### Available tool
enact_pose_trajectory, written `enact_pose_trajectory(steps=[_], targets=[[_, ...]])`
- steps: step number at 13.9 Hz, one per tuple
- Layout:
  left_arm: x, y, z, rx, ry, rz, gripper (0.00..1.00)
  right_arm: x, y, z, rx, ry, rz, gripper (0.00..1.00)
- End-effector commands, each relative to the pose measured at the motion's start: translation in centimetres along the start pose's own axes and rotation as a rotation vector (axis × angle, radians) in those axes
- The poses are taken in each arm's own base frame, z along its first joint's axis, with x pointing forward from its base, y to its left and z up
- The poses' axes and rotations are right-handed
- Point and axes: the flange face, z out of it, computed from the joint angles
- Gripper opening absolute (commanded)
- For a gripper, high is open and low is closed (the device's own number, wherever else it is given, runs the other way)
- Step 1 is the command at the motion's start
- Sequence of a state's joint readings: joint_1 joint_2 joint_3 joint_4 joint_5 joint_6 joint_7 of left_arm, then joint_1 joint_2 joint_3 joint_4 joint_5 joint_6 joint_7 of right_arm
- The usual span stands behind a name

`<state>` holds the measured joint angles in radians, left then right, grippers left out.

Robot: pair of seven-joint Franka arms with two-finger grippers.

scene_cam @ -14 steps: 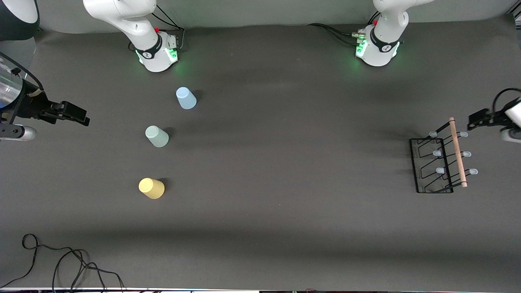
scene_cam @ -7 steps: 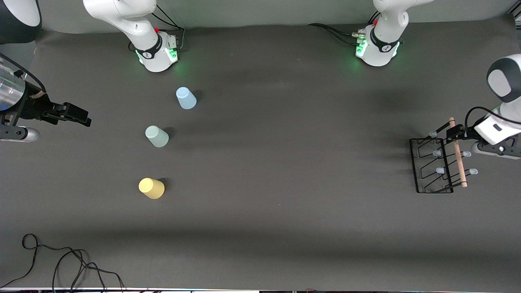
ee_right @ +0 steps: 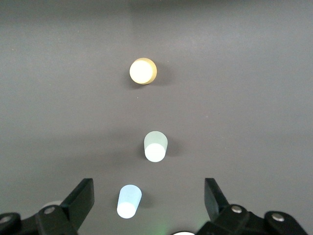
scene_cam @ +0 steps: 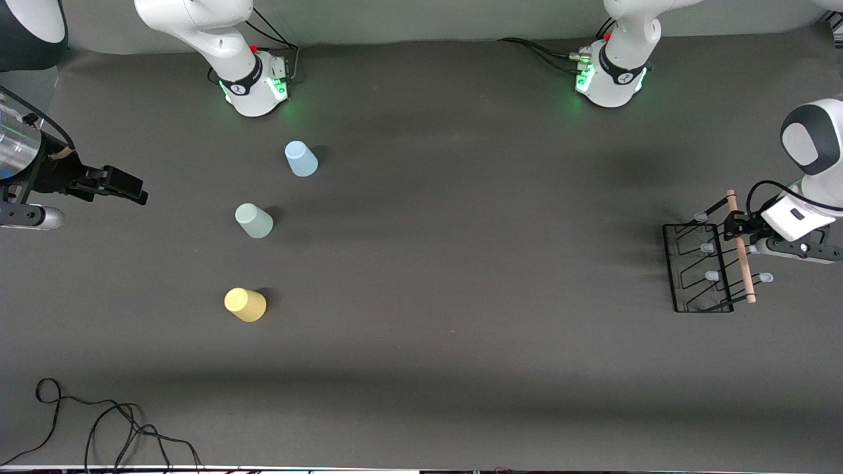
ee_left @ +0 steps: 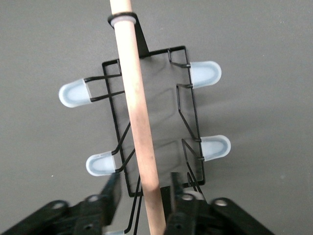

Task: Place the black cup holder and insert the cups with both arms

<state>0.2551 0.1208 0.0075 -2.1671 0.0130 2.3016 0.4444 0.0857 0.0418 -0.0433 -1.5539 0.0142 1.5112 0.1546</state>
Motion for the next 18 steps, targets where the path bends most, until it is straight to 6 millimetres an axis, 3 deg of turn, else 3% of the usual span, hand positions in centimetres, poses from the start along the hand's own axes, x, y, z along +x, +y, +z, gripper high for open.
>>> enact_pose_trajectory(steps=[1,2,4,9,12,13,15,18], targets=[[0.6,0.4,-0.9,-0.003,0.013,-0.022,0.0,-0.5,-0.2,-0.4,-0.004,0.005,-0.018,1.0],[0.6,0.3,-1.0,-0.004,0.012,-0.024,0.0,-0.5,-0.1,-0.4,-0.004,0.005,-0.049,1.0],[1.1,-0.4,-3.5,0.007,0.034,-0.026,0.0,-0.6,-0.1,-0.2,-0.006,-0.008,-0.066,1.0],[3.3,-2.0,-16.9,-0.032,-0.044,-0.062,0.0,-0.7,-0.2,0.6,-0.004,-0.037,-0.049,1.0],[3.8,-1.0,-21.7,-0.03,-0.046,-0.123,0.0,-0.4,-0.5,1.4,0.023,-0.057,-0.022,1.0],[4.3,0.3,-22.2,-0.035,-0.052,-0.149,0.0,-0.2,-0.7,1.9,0.019,-0.068,-0.024,1.0],[6.1,5.5,-23.0,-0.057,-0.06,-0.164,0.0,-0.1,-0.7,2.8,0.017,-0.083,-0.035,1.0],[8.9,17.4,-23.1,-0.052,-0.069,-0.178,0.0,0.5,-1.0,5.2,0.017,-0.092,-0.035,1.0]])
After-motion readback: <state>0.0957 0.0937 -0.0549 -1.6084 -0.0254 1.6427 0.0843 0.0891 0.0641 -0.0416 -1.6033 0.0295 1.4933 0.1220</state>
